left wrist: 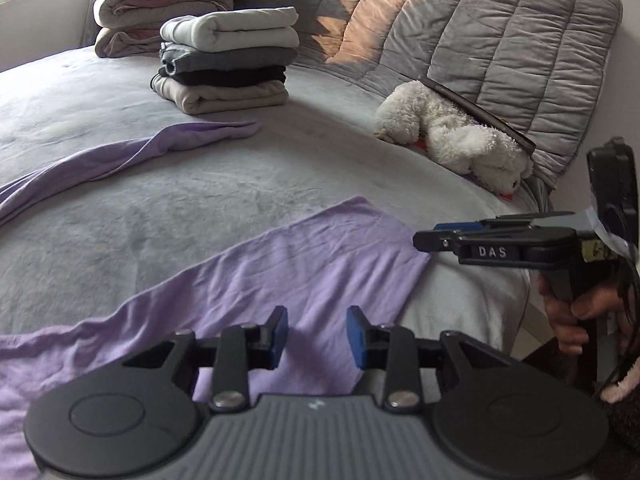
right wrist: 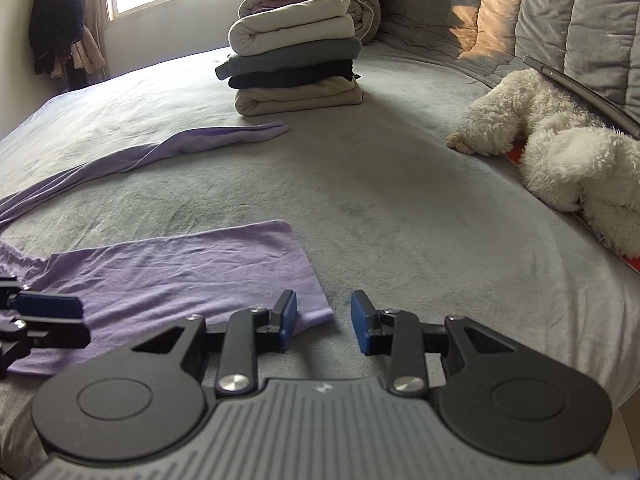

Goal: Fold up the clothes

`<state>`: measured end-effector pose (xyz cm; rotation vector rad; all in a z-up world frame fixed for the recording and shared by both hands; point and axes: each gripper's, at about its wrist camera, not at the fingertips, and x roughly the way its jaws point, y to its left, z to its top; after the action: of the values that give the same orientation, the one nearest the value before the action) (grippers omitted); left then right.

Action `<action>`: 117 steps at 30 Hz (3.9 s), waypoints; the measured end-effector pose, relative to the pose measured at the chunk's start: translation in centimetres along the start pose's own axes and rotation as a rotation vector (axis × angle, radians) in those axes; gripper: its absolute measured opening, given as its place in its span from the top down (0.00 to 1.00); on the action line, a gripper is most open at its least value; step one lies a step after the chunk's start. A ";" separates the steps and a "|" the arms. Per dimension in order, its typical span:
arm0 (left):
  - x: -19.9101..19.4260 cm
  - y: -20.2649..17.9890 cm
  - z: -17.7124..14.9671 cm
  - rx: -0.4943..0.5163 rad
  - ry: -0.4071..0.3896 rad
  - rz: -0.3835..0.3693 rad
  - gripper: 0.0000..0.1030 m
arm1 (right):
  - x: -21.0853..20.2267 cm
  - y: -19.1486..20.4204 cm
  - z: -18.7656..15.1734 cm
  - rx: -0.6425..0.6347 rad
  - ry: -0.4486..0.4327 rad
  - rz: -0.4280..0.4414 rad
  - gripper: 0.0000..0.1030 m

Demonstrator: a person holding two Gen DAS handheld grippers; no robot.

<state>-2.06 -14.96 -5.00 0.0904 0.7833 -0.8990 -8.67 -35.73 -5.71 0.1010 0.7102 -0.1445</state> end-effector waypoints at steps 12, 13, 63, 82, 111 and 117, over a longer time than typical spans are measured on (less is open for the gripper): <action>8.2 -2.7 5.9 0.046 0.035 0.031 0.68 | 0.3 -0.1 -0.2 -0.019 0.011 0.074 0.75; 8.7 -2.9 6.2 0.054 0.038 0.033 0.68 | 0.4 -0.2 -0.3 -0.015 0.009 0.078 0.77; 0.2 5.1 6.2 -0.129 -0.090 0.137 0.69 | 0.3 3.7 7.9 0.065 0.004 0.130 0.63; -6.9 19.1 3.4 -0.298 -0.116 0.392 0.69 | 10.7 9.3 17.3 0.116 0.043 0.241 0.63; -5.0 21.4 2.3 -0.170 -0.087 0.309 0.69 | 17.2 10.4 14.9 0.318 0.251 0.502 0.63; -4.9 22.2 2.1 -0.197 -0.102 0.305 0.69 | 17.9 10.9 14.6 0.356 0.208 0.478 0.68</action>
<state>13.57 1.73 -5.66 -0.0101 0.7352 -0.5303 15.91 -28.79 -5.99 0.6276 0.8430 0.2025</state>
